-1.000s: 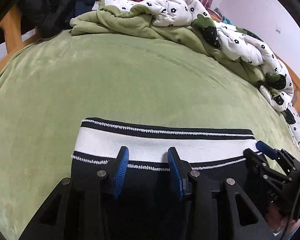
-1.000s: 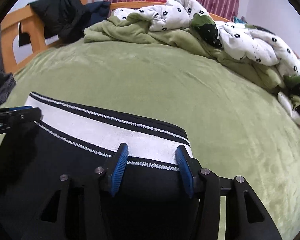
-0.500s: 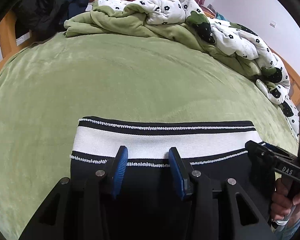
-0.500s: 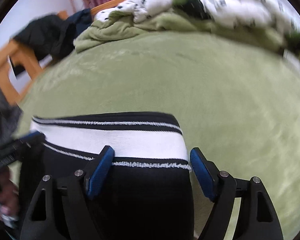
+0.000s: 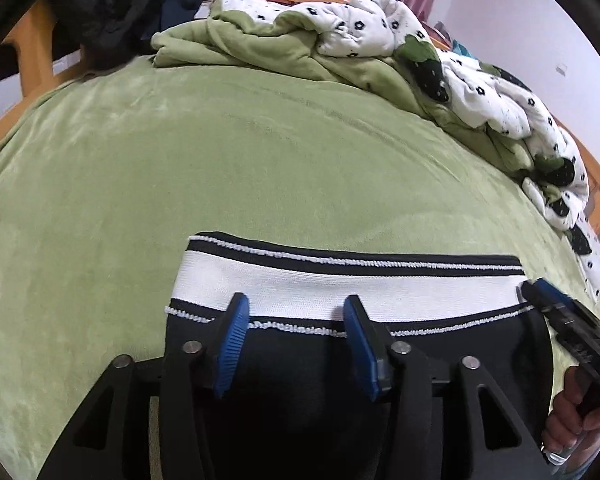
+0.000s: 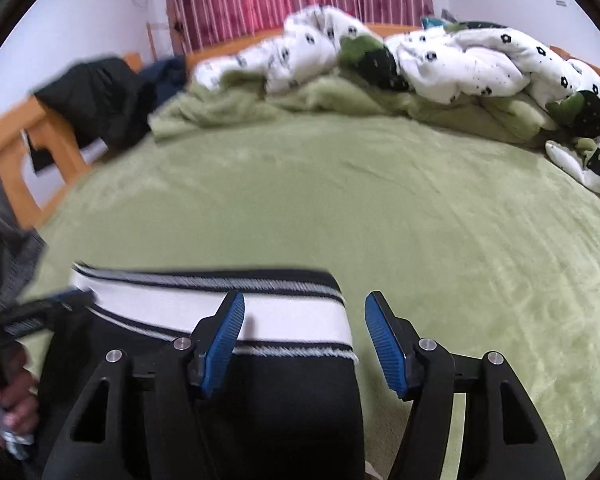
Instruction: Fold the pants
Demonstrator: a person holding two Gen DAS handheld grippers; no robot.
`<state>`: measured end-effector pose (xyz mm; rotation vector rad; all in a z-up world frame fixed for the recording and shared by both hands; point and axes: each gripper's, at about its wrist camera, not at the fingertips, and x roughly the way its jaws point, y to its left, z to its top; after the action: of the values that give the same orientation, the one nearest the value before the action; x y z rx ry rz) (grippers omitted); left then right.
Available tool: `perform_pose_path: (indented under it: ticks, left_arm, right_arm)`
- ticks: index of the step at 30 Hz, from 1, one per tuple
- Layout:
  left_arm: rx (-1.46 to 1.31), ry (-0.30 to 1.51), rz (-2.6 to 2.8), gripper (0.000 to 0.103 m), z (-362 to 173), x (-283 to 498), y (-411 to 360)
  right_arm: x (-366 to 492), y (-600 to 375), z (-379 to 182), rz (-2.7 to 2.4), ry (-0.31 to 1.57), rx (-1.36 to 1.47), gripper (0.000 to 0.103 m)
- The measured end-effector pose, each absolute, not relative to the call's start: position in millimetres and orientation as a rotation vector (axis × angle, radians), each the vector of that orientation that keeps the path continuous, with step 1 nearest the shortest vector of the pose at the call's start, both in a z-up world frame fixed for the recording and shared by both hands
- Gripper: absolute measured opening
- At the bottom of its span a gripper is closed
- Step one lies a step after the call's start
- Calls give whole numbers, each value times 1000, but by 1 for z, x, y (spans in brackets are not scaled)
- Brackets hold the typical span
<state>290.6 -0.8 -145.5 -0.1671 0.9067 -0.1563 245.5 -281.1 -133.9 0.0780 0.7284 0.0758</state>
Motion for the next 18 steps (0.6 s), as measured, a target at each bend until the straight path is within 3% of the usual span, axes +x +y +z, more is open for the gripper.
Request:
perform_pose_path:
  ticks: [6,18]
  left_arm:
    - [-56,899,-131,58,-145,286,-18]
    - [-39,896,-86,59,-145,266,-8]
  right_arm:
    - [245,-262,-145,32,749,-47,60]
    - [239,-264,-145,63,750,-58,61]
